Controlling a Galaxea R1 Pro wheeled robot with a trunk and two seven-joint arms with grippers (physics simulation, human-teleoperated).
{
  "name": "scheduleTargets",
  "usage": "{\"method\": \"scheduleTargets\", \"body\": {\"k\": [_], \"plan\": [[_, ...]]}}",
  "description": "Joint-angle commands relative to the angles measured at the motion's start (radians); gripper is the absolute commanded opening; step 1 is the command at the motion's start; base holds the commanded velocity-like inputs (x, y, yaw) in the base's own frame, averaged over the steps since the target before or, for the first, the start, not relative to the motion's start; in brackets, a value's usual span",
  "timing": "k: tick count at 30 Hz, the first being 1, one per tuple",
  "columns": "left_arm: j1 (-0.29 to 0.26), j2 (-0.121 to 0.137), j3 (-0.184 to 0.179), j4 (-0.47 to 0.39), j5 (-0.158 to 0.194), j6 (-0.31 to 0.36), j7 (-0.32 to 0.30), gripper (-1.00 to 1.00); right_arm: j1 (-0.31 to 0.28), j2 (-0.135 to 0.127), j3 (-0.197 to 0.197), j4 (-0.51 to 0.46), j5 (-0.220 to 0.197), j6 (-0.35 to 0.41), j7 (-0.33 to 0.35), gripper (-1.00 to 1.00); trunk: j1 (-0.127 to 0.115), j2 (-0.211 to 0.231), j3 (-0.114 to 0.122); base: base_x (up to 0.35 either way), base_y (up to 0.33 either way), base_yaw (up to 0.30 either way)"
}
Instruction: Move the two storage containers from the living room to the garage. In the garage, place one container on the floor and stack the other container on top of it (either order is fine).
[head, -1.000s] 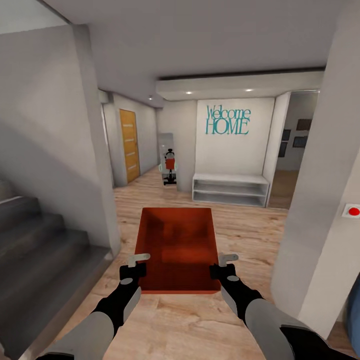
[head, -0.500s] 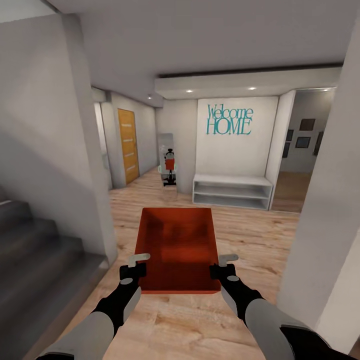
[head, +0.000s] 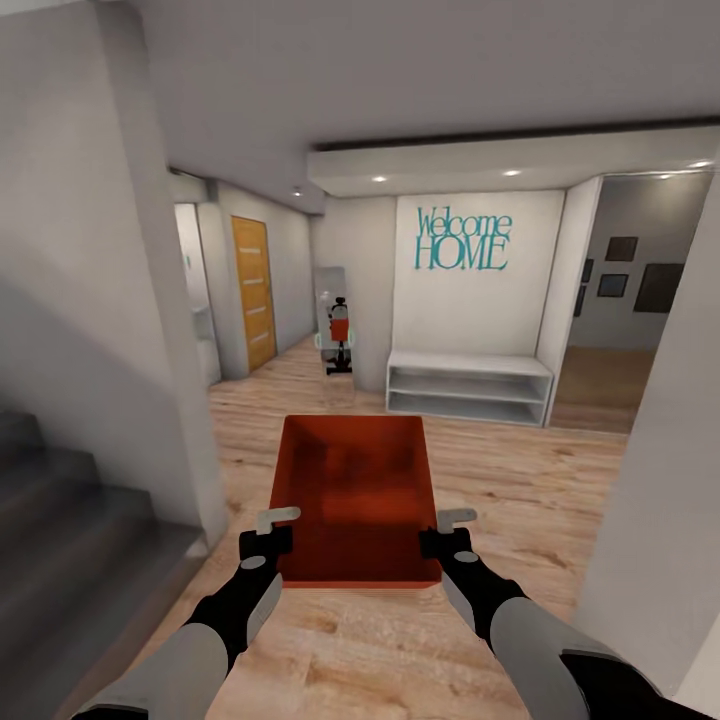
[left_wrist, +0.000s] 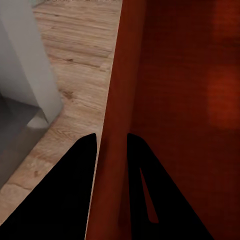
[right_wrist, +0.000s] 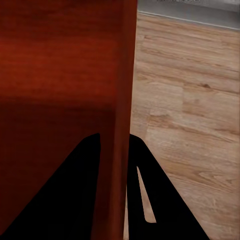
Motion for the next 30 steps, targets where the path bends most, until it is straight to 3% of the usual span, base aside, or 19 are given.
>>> {"method": "scheduleTargets", "body": {"k": [1,30], "plan": [[-0.001,0.026,0.001,-0.002,-0.015,-0.054,0.017,-1.0,-0.001,0.001,-0.044,0.004,0.002,-0.004,0.004,-1.0,0.001,-0.002,-0.002,0.322,0.0,0.0],[-0.001,0.026,0.002,-0.002,-0.015,-0.054,0.017,-1.0,-0.001,0.001,-0.044,0.004,0.002,-0.004,0.004,-1.0,0.001,-0.002,-0.002,0.322,0.0,0.0]]}}
